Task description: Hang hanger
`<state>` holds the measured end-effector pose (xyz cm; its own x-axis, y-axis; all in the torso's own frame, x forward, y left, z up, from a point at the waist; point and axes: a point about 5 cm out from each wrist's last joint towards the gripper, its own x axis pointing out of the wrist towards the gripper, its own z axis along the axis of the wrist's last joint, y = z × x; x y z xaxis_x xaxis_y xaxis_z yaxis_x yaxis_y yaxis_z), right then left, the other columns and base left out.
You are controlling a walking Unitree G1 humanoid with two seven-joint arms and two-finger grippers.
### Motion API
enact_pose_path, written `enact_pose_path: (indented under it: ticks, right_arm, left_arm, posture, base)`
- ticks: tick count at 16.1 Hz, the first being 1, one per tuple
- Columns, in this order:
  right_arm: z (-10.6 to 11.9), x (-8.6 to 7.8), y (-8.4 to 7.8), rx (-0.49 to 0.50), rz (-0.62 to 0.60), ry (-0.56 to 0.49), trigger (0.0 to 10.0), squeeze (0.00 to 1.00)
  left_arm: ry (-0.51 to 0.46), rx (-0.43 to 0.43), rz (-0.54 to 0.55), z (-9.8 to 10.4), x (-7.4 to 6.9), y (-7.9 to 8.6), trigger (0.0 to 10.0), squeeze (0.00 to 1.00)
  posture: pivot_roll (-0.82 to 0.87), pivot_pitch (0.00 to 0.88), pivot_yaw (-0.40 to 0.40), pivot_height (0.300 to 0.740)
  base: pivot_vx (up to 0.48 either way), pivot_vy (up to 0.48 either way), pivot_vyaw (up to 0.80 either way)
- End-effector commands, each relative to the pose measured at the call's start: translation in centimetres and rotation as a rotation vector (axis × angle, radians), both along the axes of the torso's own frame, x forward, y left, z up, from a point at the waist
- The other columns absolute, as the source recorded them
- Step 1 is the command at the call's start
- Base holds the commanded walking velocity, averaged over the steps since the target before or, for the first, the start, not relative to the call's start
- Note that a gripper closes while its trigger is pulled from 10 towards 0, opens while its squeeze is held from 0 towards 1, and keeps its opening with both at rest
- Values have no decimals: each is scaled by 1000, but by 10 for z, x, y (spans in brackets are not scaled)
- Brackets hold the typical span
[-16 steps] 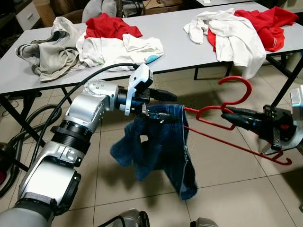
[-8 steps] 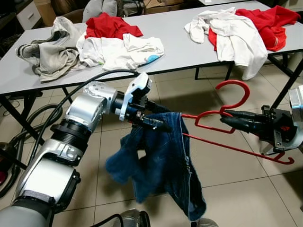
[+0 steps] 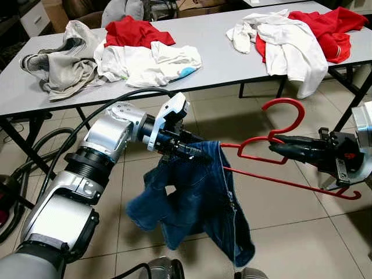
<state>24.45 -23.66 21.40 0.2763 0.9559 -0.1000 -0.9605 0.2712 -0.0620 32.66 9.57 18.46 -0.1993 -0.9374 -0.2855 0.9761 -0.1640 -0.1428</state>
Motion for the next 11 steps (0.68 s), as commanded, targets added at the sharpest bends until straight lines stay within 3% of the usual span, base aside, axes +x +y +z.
enact_pose_path:
  ticks: [1,6,7,8,9,11]
  right_arm:
    - [10,1,0,13,33,-17,10000,0]
    - [11,2,-2,11,43,15,10000,0]
    - [11,3,-3,5,31,13,10000,39]
    - [11,5,-3,1,15,14,10000,678]
    - [11,6,-4,5,0,16,10000,980]
    - [15,9,-6,36,-32,22,10000,1000]
  left_arm:
    - [-21,0,-27,7,-1,-2,0,0]
    - [-14,-9,-27,6,-3,-1,0,0]
    - [-15,-15,-19,5,-3,-1,0,0]
    - [-18,-20,-11,5,-3,0,0,0]
    - [-24,-21,-2,4,-3,0,0,0]
    - [-37,-33,35,3,-3,1,0,0]
  posture:
    - [-191,0,123,740]
    - [-195,0,117,740]
    - [-196,0,116,740]
    - [-196,0,114,740]
    - [-196,0,114,740]
    - [-197,0,114,740]
  base:
    - [0,0,0]
    - [0,0,0]
    - [0,0,0]
    - [0,0,0]
    - [0,0,0]
    - [0,0,0]
